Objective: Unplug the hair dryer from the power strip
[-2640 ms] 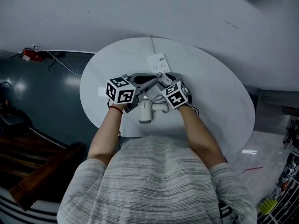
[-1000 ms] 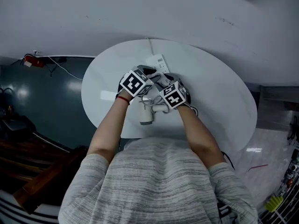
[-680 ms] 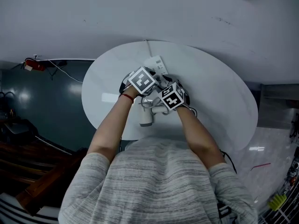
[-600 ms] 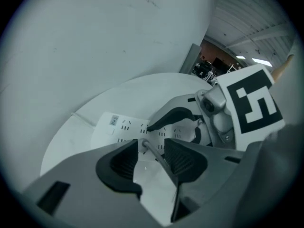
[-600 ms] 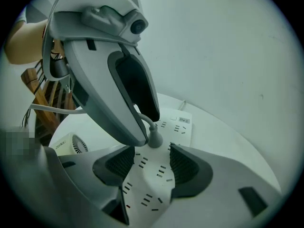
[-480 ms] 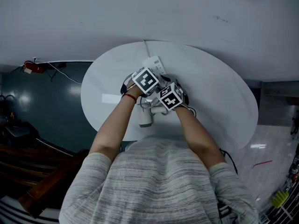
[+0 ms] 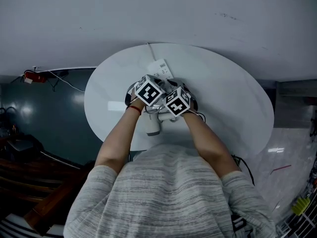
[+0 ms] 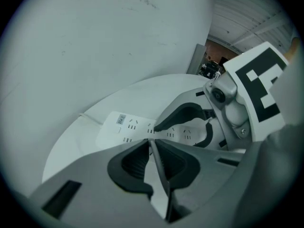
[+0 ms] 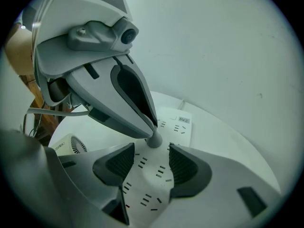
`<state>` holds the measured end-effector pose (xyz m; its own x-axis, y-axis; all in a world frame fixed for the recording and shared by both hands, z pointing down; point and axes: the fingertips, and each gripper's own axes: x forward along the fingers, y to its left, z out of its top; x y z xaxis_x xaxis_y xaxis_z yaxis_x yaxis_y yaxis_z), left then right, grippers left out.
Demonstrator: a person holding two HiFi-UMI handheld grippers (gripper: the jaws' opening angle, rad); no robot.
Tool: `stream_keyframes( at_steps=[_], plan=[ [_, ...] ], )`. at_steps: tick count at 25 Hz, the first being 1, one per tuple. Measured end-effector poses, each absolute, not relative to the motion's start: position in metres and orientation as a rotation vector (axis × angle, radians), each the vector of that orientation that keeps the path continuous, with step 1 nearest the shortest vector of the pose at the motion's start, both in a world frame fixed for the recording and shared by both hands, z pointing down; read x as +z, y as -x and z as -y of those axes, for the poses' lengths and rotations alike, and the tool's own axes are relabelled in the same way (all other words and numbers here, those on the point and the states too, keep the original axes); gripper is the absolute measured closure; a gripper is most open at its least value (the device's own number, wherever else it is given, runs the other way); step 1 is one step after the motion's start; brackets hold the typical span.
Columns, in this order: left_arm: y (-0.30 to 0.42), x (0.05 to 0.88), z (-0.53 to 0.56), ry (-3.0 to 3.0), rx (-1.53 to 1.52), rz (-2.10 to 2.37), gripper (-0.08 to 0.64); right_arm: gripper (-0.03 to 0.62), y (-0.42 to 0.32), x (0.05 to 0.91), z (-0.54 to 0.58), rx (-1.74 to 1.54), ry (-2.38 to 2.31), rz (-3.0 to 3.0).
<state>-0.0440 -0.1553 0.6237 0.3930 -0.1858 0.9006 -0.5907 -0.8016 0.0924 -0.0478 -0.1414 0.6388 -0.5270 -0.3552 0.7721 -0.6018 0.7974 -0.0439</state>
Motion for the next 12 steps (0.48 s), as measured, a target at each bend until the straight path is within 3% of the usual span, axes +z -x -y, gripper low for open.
stream_keyframes(
  at_steps=[12],
  plan=[
    [0.0466, 0.619, 0.153, -2.387, 1.33, 0.704, 0.517, 0.354, 0.0498, 0.6386, 0.1416, 0.427, -0.675, 2.163]
  ],
)
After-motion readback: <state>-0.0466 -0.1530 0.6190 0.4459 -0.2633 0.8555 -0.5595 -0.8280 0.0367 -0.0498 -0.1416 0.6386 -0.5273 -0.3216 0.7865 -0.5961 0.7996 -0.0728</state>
